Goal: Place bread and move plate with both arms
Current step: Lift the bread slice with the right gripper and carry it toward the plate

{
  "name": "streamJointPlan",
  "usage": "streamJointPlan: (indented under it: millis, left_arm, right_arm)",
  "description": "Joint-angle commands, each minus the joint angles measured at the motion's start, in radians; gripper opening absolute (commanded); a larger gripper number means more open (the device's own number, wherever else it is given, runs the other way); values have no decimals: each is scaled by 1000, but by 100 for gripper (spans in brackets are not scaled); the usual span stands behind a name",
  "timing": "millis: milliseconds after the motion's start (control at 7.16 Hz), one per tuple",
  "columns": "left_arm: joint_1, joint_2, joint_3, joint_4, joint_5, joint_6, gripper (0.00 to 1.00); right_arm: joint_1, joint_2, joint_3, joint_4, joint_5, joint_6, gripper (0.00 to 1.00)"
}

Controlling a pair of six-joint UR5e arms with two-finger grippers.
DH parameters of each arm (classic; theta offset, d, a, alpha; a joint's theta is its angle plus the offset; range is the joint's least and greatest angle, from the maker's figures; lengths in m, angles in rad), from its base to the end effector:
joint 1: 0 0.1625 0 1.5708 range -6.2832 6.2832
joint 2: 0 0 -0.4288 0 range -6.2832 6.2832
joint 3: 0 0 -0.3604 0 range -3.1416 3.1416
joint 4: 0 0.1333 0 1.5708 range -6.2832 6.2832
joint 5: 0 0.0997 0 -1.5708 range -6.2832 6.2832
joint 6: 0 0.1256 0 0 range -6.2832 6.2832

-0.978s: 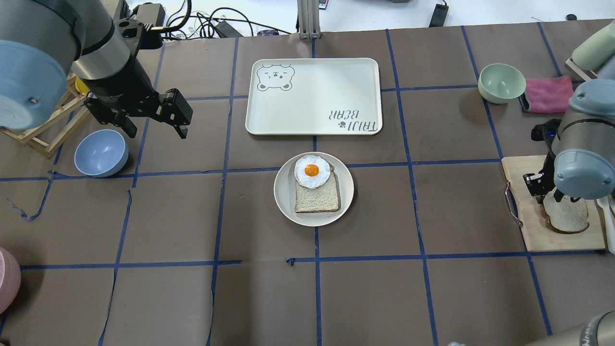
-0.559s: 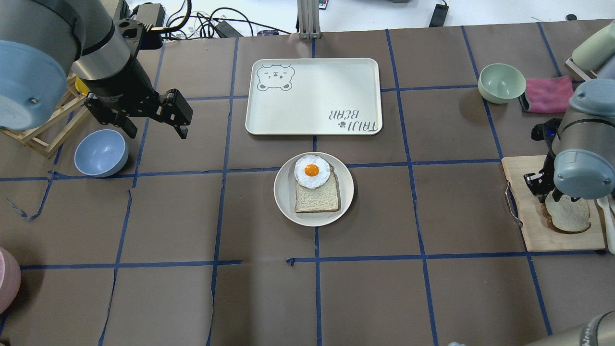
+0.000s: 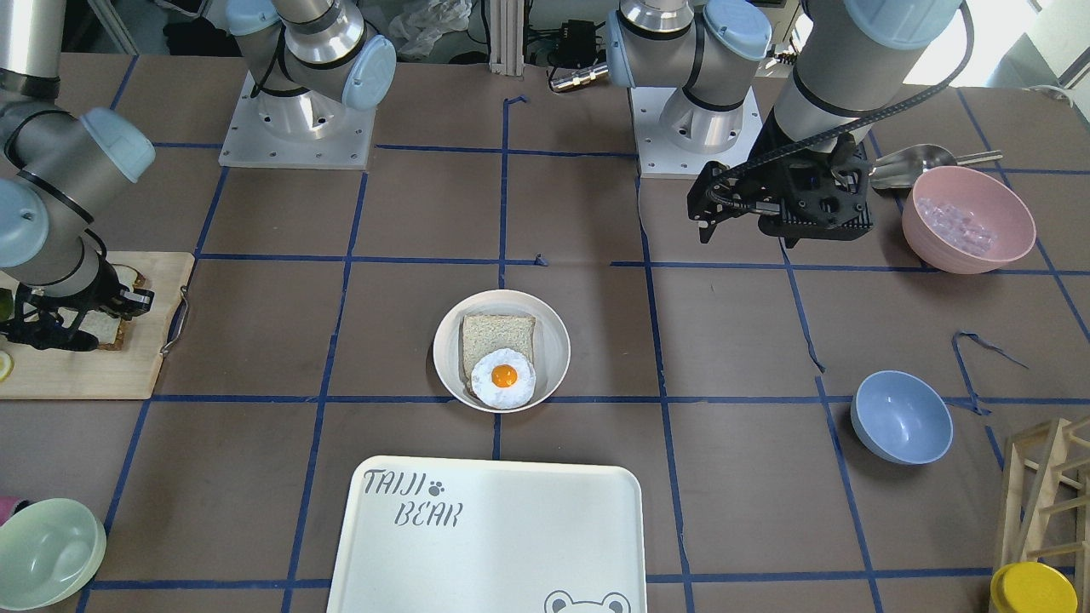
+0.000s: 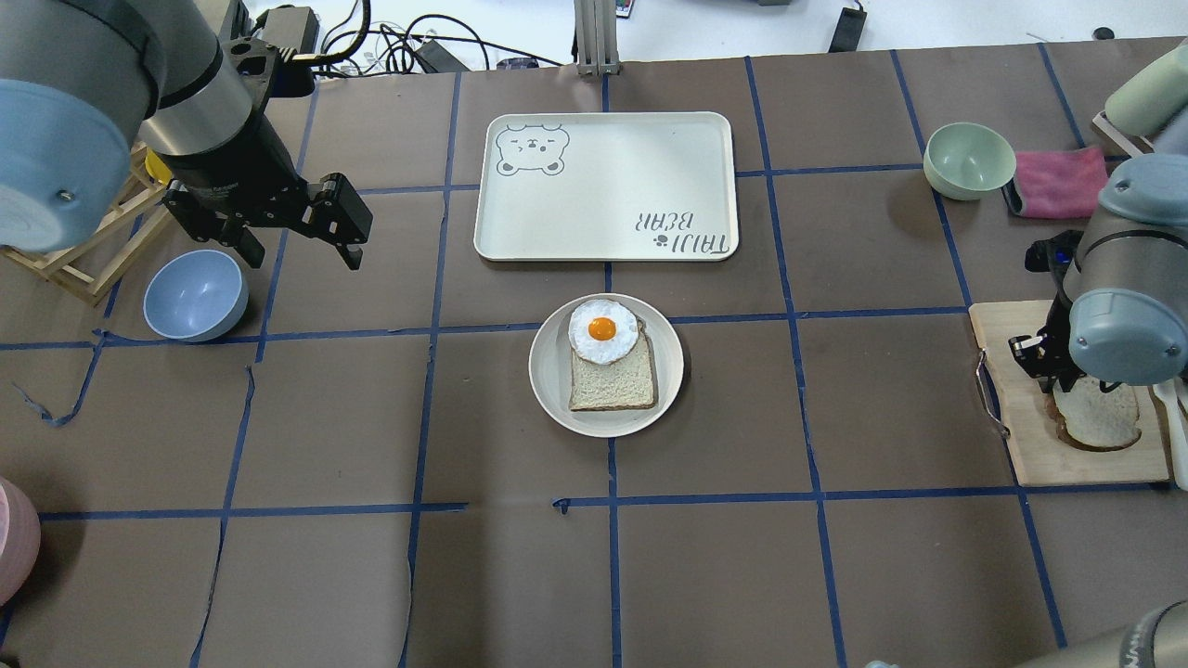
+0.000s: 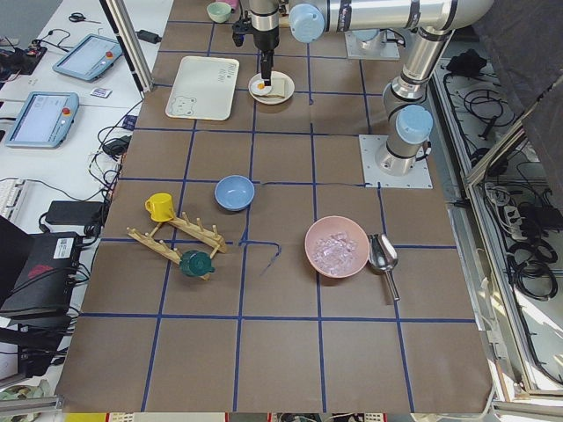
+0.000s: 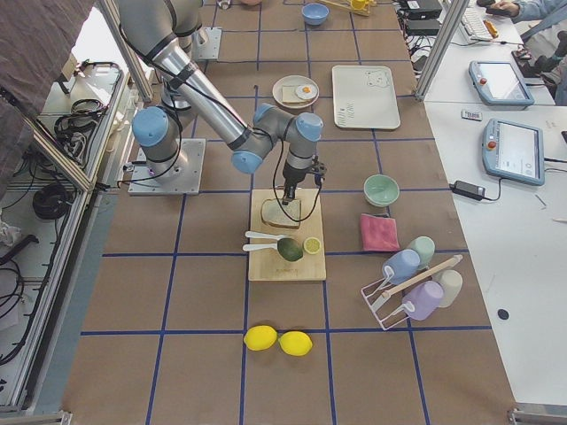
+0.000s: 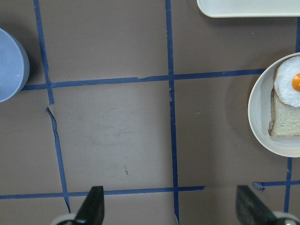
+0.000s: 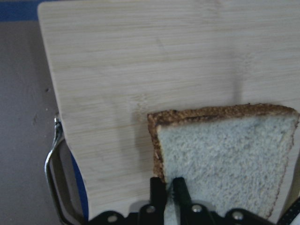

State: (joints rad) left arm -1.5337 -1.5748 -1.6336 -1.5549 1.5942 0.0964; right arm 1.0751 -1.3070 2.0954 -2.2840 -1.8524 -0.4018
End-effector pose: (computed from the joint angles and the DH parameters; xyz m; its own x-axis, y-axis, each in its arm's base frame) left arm -0.1134 -0.4590 0.4368 -0.9980 0.0603 -0.0184 0.0593 0.9968 0.0529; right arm -0.1305 -0.4481 0.1931 -0.9723 0.0606 0.2257 0.1022 0.9788 0.1775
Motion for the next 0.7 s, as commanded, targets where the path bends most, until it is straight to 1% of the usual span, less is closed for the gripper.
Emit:
streamJointPlan:
  millis: [0, 279, 559]
  left_arm:
    - [1, -1, 0, -1, 1, 0, 100]
    - [1, 1, -2, -2, 1, 3, 100]
    - [1, -1, 0, 1, 1, 5, 100]
  right_arm:
    - [0, 0, 0, 1, -1, 11, 0]
    - [11, -9, -3, 8, -11, 65, 0]
    - [61, -50, -15, 18, -27, 83, 0]
